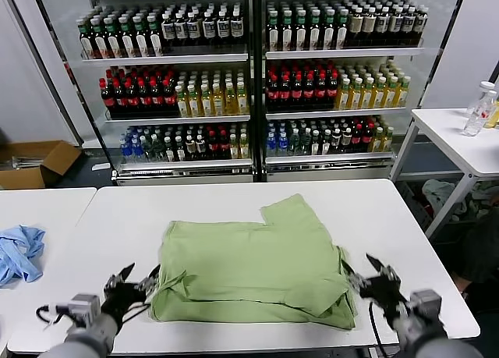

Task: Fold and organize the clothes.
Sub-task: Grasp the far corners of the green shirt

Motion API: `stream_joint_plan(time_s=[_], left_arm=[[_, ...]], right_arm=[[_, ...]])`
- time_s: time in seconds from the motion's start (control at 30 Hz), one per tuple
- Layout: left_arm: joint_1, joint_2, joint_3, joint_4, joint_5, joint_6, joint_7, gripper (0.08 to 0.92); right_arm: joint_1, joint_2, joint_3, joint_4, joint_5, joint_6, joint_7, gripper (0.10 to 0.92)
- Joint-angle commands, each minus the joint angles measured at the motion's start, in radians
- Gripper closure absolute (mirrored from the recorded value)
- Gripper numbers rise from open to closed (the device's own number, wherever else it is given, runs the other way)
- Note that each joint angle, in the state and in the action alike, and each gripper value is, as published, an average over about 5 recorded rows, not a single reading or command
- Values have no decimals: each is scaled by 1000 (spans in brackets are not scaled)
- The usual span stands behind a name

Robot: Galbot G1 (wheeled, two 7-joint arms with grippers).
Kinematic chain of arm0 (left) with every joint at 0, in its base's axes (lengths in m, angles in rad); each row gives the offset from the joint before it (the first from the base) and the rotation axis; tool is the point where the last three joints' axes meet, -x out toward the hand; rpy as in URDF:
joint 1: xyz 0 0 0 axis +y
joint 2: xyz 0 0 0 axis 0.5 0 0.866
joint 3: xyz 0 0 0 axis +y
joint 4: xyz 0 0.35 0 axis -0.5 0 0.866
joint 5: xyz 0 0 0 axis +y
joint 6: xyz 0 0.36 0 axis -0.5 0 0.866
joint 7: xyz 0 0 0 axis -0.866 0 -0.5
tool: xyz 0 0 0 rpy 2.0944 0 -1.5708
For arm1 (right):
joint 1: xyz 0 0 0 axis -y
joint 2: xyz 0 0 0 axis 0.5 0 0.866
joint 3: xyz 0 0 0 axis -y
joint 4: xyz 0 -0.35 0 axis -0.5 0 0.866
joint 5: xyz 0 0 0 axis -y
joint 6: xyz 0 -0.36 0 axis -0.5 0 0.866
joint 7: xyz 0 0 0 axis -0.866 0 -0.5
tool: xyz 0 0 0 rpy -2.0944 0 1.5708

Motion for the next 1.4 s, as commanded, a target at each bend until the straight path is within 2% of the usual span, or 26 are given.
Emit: stream_joint_plan(time_s=[0.03,0.17,0.37,0.6,0.7,0.8,1.03,1.23,1.4], left_arm=[[-611,-15,309,558,48,-3,3,273],[-713,-48,387,684,75,-3,18,187],[-762,-87,425,789,100,-3,29,177],[-750,-99,437,810,90,-1,49,177],[-730,-95,438,793,86,0,56,183],[-706,-93,435,774,85,-1,60,236],[-669,-103,416,760,77,-1,55,433],[-633,-94,391,736,26,-2,61,597],[-607,-85,346,682,-48,-13,64,745]], right_arm=[[658,89,-359,-516,68,-43,44,224],[768,157,-427,-669,62,-43,38,204],[814,219,-460,-805,50,-43,26,203],[803,258,-491,-880,62,-44,7,203],[793,263,-509,-894,79,-45,-1,227],[785,265,-527,-903,85,-46,-5,301],[790,262,-552,-935,110,-47,-13,492],[780,248,-550,-902,118,-40,-27,665],[773,231,-557,-879,104,45,-52,804]])
